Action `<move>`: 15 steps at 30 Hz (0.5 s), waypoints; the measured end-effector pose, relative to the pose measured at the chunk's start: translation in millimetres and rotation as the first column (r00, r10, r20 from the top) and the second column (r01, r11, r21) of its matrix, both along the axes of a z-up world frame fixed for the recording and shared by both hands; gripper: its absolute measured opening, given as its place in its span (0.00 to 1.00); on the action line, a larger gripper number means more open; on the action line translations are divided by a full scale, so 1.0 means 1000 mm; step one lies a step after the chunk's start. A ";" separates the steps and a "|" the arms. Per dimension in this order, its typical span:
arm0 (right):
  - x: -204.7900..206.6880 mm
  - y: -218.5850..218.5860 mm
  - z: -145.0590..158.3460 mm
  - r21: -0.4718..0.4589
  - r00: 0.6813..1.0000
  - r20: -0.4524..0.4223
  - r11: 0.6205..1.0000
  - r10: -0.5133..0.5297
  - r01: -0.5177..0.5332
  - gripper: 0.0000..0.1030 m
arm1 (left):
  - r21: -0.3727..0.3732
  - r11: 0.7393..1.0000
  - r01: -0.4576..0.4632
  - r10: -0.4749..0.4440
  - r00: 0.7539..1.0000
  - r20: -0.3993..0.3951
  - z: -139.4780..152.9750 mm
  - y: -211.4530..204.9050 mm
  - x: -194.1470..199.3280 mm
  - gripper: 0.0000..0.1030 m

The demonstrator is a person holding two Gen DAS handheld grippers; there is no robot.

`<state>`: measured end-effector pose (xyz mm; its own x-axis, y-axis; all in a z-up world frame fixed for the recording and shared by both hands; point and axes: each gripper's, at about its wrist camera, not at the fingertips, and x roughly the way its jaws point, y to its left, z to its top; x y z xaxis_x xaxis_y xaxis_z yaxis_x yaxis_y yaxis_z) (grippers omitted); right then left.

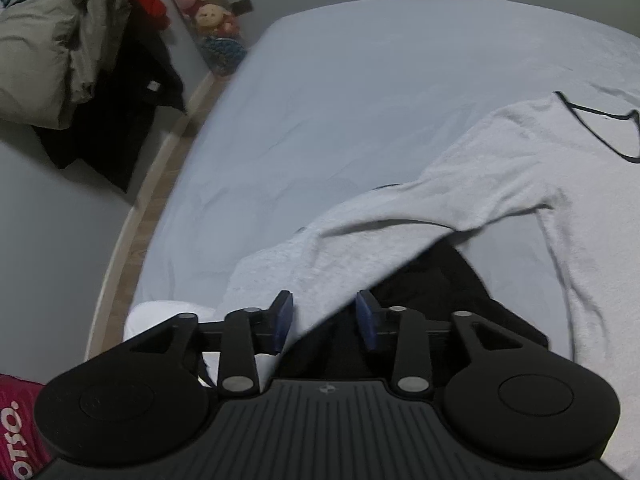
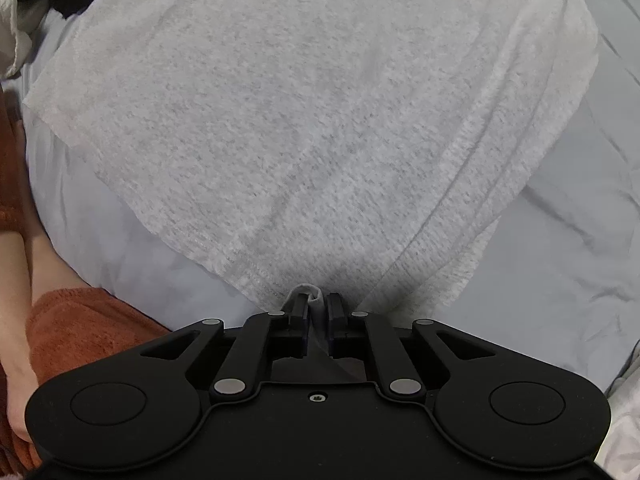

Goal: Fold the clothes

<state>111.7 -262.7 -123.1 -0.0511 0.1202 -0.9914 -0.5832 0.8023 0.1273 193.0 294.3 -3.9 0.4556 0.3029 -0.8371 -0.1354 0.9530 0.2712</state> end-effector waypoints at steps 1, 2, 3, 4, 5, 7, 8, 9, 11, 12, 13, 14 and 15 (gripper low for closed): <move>0.000 -0.004 0.009 0.033 1.000 0.004 0.999 -0.023 0.023 0.22 | 0.004 1.000 -0.005 0.005 1.000 0.001 -0.001 0.003 0.002 0.37; 0.000 -0.005 0.013 0.044 0.999 0.010 0.999 -0.032 0.031 0.33 | 0.001 1.000 -0.011 0.011 1.000 0.003 -0.002 0.006 0.004 0.39; 0.001 -0.007 0.017 0.054 0.999 0.015 0.998 -0.040 0.039 0.39 | -0.007 1.000 -0.015 0.015 1.000 0.005 -0.003 0.009 0.006 0.40; 0.000 -0.009 0.026 0.070 0.998 0.034 0.996 -0.052 0.049 0.45 | -0.017 1.000 -0.016 0.016 1.000 0.006 -0.005 0.012 0.009 0.40; -0.001 -0.011 0.037 0.088 0.996 0.063 0.995 -0.059 0.054 0.45 | -0.026 0.999 -0.020 0.020 1.000 0.006 -0.007 0.015 0.011 0.40; -0.002 -0.013 0.045 0.099 0.993 0.092 0.993 -0.070 0.061 0.45 | -0.047 0.999 -0.024 0.024 1.000 0.010 -0.011 0.016 0.013 0.40; -0.001 -0.014 0.048 0.105 0.992 0.100 0.992 -0.077 0.066 0.45 | -0.057 0.998 -0.025 0.026 1.000 0.012 -0.013 0.017 0.014 0.39; 0.000 -0.015 0.051 0.114 0.990 0.107 0.991 -0.089 0.077 0.45 | -0.067 0.997 -0.027 0.028 1.000 0.014 -0.014 0.017 0.015 0.35; 0.003 -0.016 0.058 0.136 0.986 0.114 0.985 -0.120 0.105 0.45 | -0.087 0.996 -0.030 0.032 0.999 0.017 -0.018 0.019 0.016 0.15; 0.002 -0.016 0.056 0.138 0.986 0.114 0.985 -0.122 0.106 0.45 | -0.085 0.996 -0.024 0.027 0.999 0.032 -0.017 0.019 0.017 0.12; 0.003 -0.015 0.056 0.136 0.985 0.118 0.985 -0.123 0.106 0.45 | -0.076 0.997 -0.017 0.022 0.998 0.054 -0.015 0.017 0.015 0.07; 0.003 -0.014 0.057 0.135 0.985 0.121 0.985 -0.123 0.106 0.45 | -0.070 0.997 -0.015 0.020 0.997 0.077 -0.012 0.014 0.012 0.06; 0.004 -0.012 0.057 0.135 0.985 0.124 0.985 -0.121 0.104 0.45 | -0.064 0.998 -0.013 0.019 0.995 0.101 -0.008 0.012 0.010 0.06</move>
<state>115.8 -274.5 -65.8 0.0997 0.2439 -0.9647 -0.5089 0.8456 0.1612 202.6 306.4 -12.0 0.5351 0.2585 -0.8043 -0.1745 0.9653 0.1942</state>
